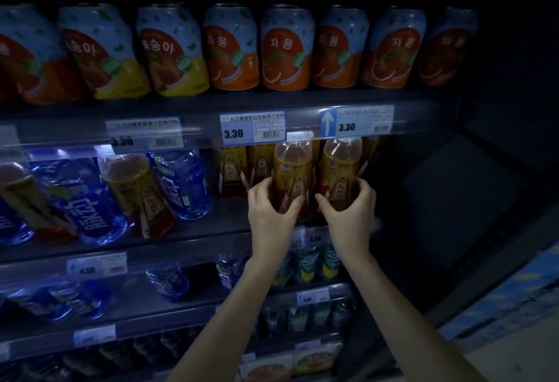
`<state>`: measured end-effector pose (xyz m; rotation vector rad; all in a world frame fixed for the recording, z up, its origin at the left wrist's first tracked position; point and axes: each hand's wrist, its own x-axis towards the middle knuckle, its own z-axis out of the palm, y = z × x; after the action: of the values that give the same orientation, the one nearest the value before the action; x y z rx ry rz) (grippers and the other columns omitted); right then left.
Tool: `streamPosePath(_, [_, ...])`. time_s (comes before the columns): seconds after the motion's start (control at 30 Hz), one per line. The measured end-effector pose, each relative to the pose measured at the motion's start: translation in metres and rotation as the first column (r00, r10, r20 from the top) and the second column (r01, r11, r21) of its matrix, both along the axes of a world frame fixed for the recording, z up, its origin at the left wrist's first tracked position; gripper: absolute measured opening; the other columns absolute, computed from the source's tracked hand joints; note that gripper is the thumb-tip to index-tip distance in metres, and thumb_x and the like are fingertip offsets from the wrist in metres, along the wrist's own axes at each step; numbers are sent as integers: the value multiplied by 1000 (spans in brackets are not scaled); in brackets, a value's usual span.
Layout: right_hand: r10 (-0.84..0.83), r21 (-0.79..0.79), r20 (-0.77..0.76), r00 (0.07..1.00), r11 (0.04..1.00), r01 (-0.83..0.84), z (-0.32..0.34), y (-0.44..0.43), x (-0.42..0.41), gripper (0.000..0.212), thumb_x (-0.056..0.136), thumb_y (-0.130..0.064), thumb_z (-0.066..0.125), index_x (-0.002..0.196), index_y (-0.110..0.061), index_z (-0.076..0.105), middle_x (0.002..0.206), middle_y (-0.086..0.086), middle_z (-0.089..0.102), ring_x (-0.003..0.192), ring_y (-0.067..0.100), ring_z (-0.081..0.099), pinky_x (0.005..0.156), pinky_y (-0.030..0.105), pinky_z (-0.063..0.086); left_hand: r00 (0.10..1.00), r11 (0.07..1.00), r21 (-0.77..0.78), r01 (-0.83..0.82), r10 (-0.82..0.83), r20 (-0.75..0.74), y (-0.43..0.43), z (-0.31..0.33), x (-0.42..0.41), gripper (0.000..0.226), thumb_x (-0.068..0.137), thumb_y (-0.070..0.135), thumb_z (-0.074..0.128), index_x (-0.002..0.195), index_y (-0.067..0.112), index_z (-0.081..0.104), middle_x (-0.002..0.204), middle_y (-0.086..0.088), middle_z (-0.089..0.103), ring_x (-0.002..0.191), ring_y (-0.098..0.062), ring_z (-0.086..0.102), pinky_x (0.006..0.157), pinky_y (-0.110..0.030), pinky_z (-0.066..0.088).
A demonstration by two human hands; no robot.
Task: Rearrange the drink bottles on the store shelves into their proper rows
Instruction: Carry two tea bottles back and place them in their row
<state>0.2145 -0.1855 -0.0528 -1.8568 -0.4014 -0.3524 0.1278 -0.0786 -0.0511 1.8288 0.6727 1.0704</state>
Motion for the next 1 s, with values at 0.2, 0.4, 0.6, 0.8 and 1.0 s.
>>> streamPosePath(0.2, [-30, 20, 41, 999, 999, 29, -4, 1, 3, 72, 73, -30, 84, 131, -10, 46, 125, 3, 49, 112, 7, 48, 89, 9, 38, 1000, 1000, -4, 7, -7, -5, -4, 4, 7, 58, 81, 26, 76, 132, 17, 51, 114, 14, 46, 107, 1, 49, 86, -5, 40])
streamPosePath(0.4, [-41, 7, 52, 998, 999, 41, -5, -11, 13, 72, 71, -29, 85, 131, -10, 51, 123, 3, 51, 104, -2, 44, 79, -6, 32, 999, 999, 1, 45, -45, 6, -20, 4, 19, 61, 81, 24, 76, 135, 13, 51, 115, 10, 48, 109, 0, 49, 86, -2, 38])
streamPosePath(0.6, [-62, -11, 14, 998, 998, 62, -4, -25, 29, 76, 71, -34, 84, 135, -13, 49, 124, 4, 52, 109, 10, 50, 85, 12, 38, 997, 997, 3, 81, -81, 20, -36, 3, 32, 59, 83, 21, 74, 136, 11, 50, 120, 4, 49, 115, -8, 51, 96, -23, 47])
streamPosePath(0.8, [-93, 19, -52, 994, 995, 95, -5, -31, 38, 77, 71, -40, 83, 134, -13, 48, 125, 4, 56, 115, 19, 54, 94, 35, 47, 998, 998, 8, 62, -62, 9, -46, 5, 44, 60, 82, 23, 75, 135, 10, 50, 116, 11, 46, 110, -1, 47, 94, -15, 43])
streamPosePath(1.0, [-111, 3, -70, 991, 994, 111, -5, -36, 45, 78, 73, -40, 82, 136, -12, 46, 126, 6, 58, 116, 21, 54, 95, 35, 46, 993, 993, -28, 113, -112, 33, -49, 4, 54, 59, 83, 20, 74, 136, 11, 49, 123, 3, 49, 115, -8, 52, 94, -22, 49])
